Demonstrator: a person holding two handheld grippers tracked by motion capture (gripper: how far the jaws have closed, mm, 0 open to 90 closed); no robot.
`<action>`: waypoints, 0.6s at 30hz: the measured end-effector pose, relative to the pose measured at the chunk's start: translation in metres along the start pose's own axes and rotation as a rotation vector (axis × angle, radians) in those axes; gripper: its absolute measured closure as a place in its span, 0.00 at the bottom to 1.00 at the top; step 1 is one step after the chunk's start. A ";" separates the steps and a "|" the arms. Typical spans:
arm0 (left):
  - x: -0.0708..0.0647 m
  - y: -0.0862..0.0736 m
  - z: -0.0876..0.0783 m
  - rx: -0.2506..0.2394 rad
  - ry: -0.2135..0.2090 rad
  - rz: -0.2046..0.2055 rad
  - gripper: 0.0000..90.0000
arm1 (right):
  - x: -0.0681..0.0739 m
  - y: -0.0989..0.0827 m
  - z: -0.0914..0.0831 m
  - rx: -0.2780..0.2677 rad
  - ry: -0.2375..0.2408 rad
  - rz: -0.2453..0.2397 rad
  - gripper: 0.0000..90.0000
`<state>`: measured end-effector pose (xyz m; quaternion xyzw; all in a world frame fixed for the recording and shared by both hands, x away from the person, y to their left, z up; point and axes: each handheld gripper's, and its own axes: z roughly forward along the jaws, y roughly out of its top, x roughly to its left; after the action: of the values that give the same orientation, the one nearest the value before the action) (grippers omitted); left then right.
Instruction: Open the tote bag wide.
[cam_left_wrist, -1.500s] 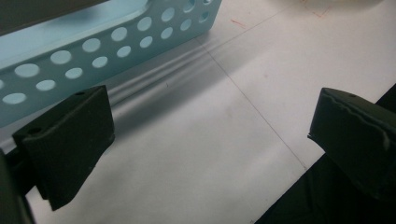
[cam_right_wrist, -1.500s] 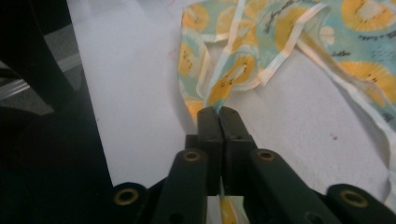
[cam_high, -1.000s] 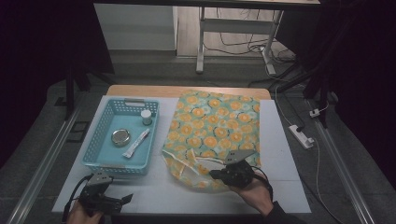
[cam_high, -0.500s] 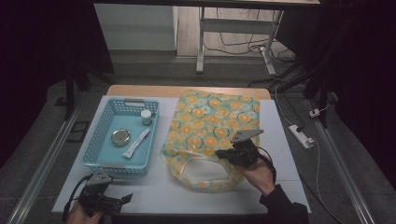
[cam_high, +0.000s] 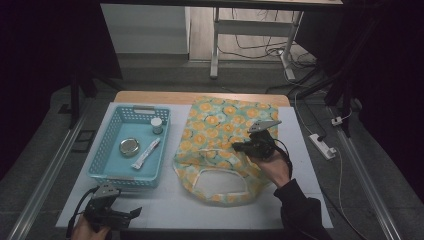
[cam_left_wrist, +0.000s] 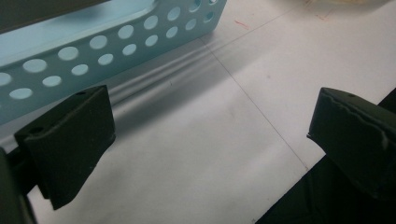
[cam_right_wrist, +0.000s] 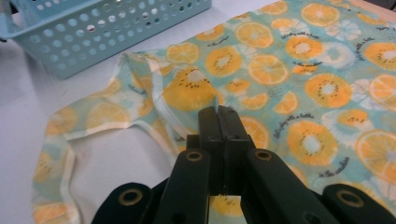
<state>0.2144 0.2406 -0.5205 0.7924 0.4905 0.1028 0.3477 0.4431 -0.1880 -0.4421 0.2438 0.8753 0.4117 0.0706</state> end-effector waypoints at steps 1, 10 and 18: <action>0.000 0.000 0.000 0.000 0.001 0.000 0.01 | 0.000 0.000 0.000 0.000 0.000 0.000 0.99; 0.000 0.000 0.000 -0.001 0.000 -0.003 0.01 | -0.022 0.010 0.011 0.000 -0.028 0.019 0.99; 0.000 0.000 0.000 -0.001 -0.001 -0.003 0.01 | -0.039 0.018 0.023 0.008 -0.049 0.018 0.99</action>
<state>0.2144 0.2409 -0.5205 0.7915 0.4916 0.1022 0.3485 0.4913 -0.1816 -0.4465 0.2622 0.8726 0.4027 0.0873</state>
